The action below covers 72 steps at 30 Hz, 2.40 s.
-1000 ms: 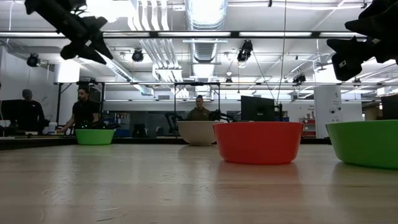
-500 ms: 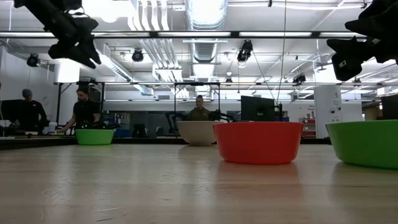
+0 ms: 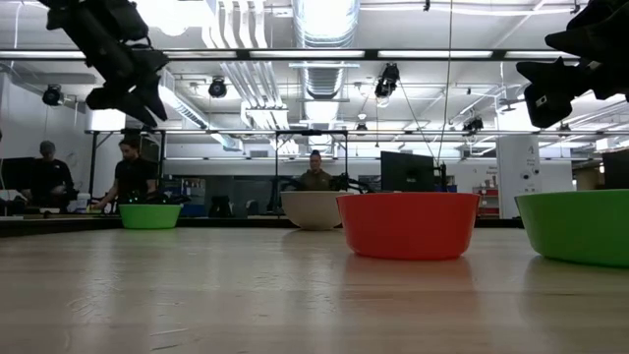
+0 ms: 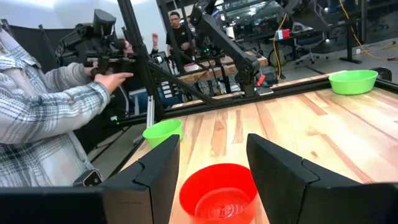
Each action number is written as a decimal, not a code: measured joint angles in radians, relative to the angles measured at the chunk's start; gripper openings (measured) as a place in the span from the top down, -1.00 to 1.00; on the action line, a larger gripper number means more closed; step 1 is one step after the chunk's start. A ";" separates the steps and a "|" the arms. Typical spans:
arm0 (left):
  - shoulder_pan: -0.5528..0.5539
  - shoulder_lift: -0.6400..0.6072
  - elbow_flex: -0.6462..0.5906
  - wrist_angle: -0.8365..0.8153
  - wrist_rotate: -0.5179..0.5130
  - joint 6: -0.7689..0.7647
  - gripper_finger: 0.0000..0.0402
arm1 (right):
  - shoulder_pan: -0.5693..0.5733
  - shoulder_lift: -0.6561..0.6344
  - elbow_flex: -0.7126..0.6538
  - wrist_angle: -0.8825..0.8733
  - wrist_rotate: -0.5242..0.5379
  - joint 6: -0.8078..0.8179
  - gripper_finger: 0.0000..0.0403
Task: Nest bowls inside each other
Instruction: Stack the top green bowl on top of the white bowl
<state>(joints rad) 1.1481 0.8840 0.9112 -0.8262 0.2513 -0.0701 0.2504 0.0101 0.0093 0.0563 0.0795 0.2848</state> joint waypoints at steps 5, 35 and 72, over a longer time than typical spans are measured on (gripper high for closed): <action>0.000 0.050 0.000 0.003 -0.004 -0.008 0.20 | 0.000 0.000 0.000 0.000 0.000 0.000 0.09; 0.002 0.384 0.000 0.043 -0.059 -0.120 0.20 | 0.000 0.000 0.000 0.000 0.000 0.000 0.09; 0.002 0.631 -0.001 0.179 -0.112 -0.125 0.20 | 0.000 0.000 0.000 0.000 0.000 0.000 0.09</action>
<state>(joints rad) 1.1503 1.5149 0.9104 -0.6468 0.1390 -0.1947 0.2501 0.0097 0.0094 0.0563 0.0799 0.2848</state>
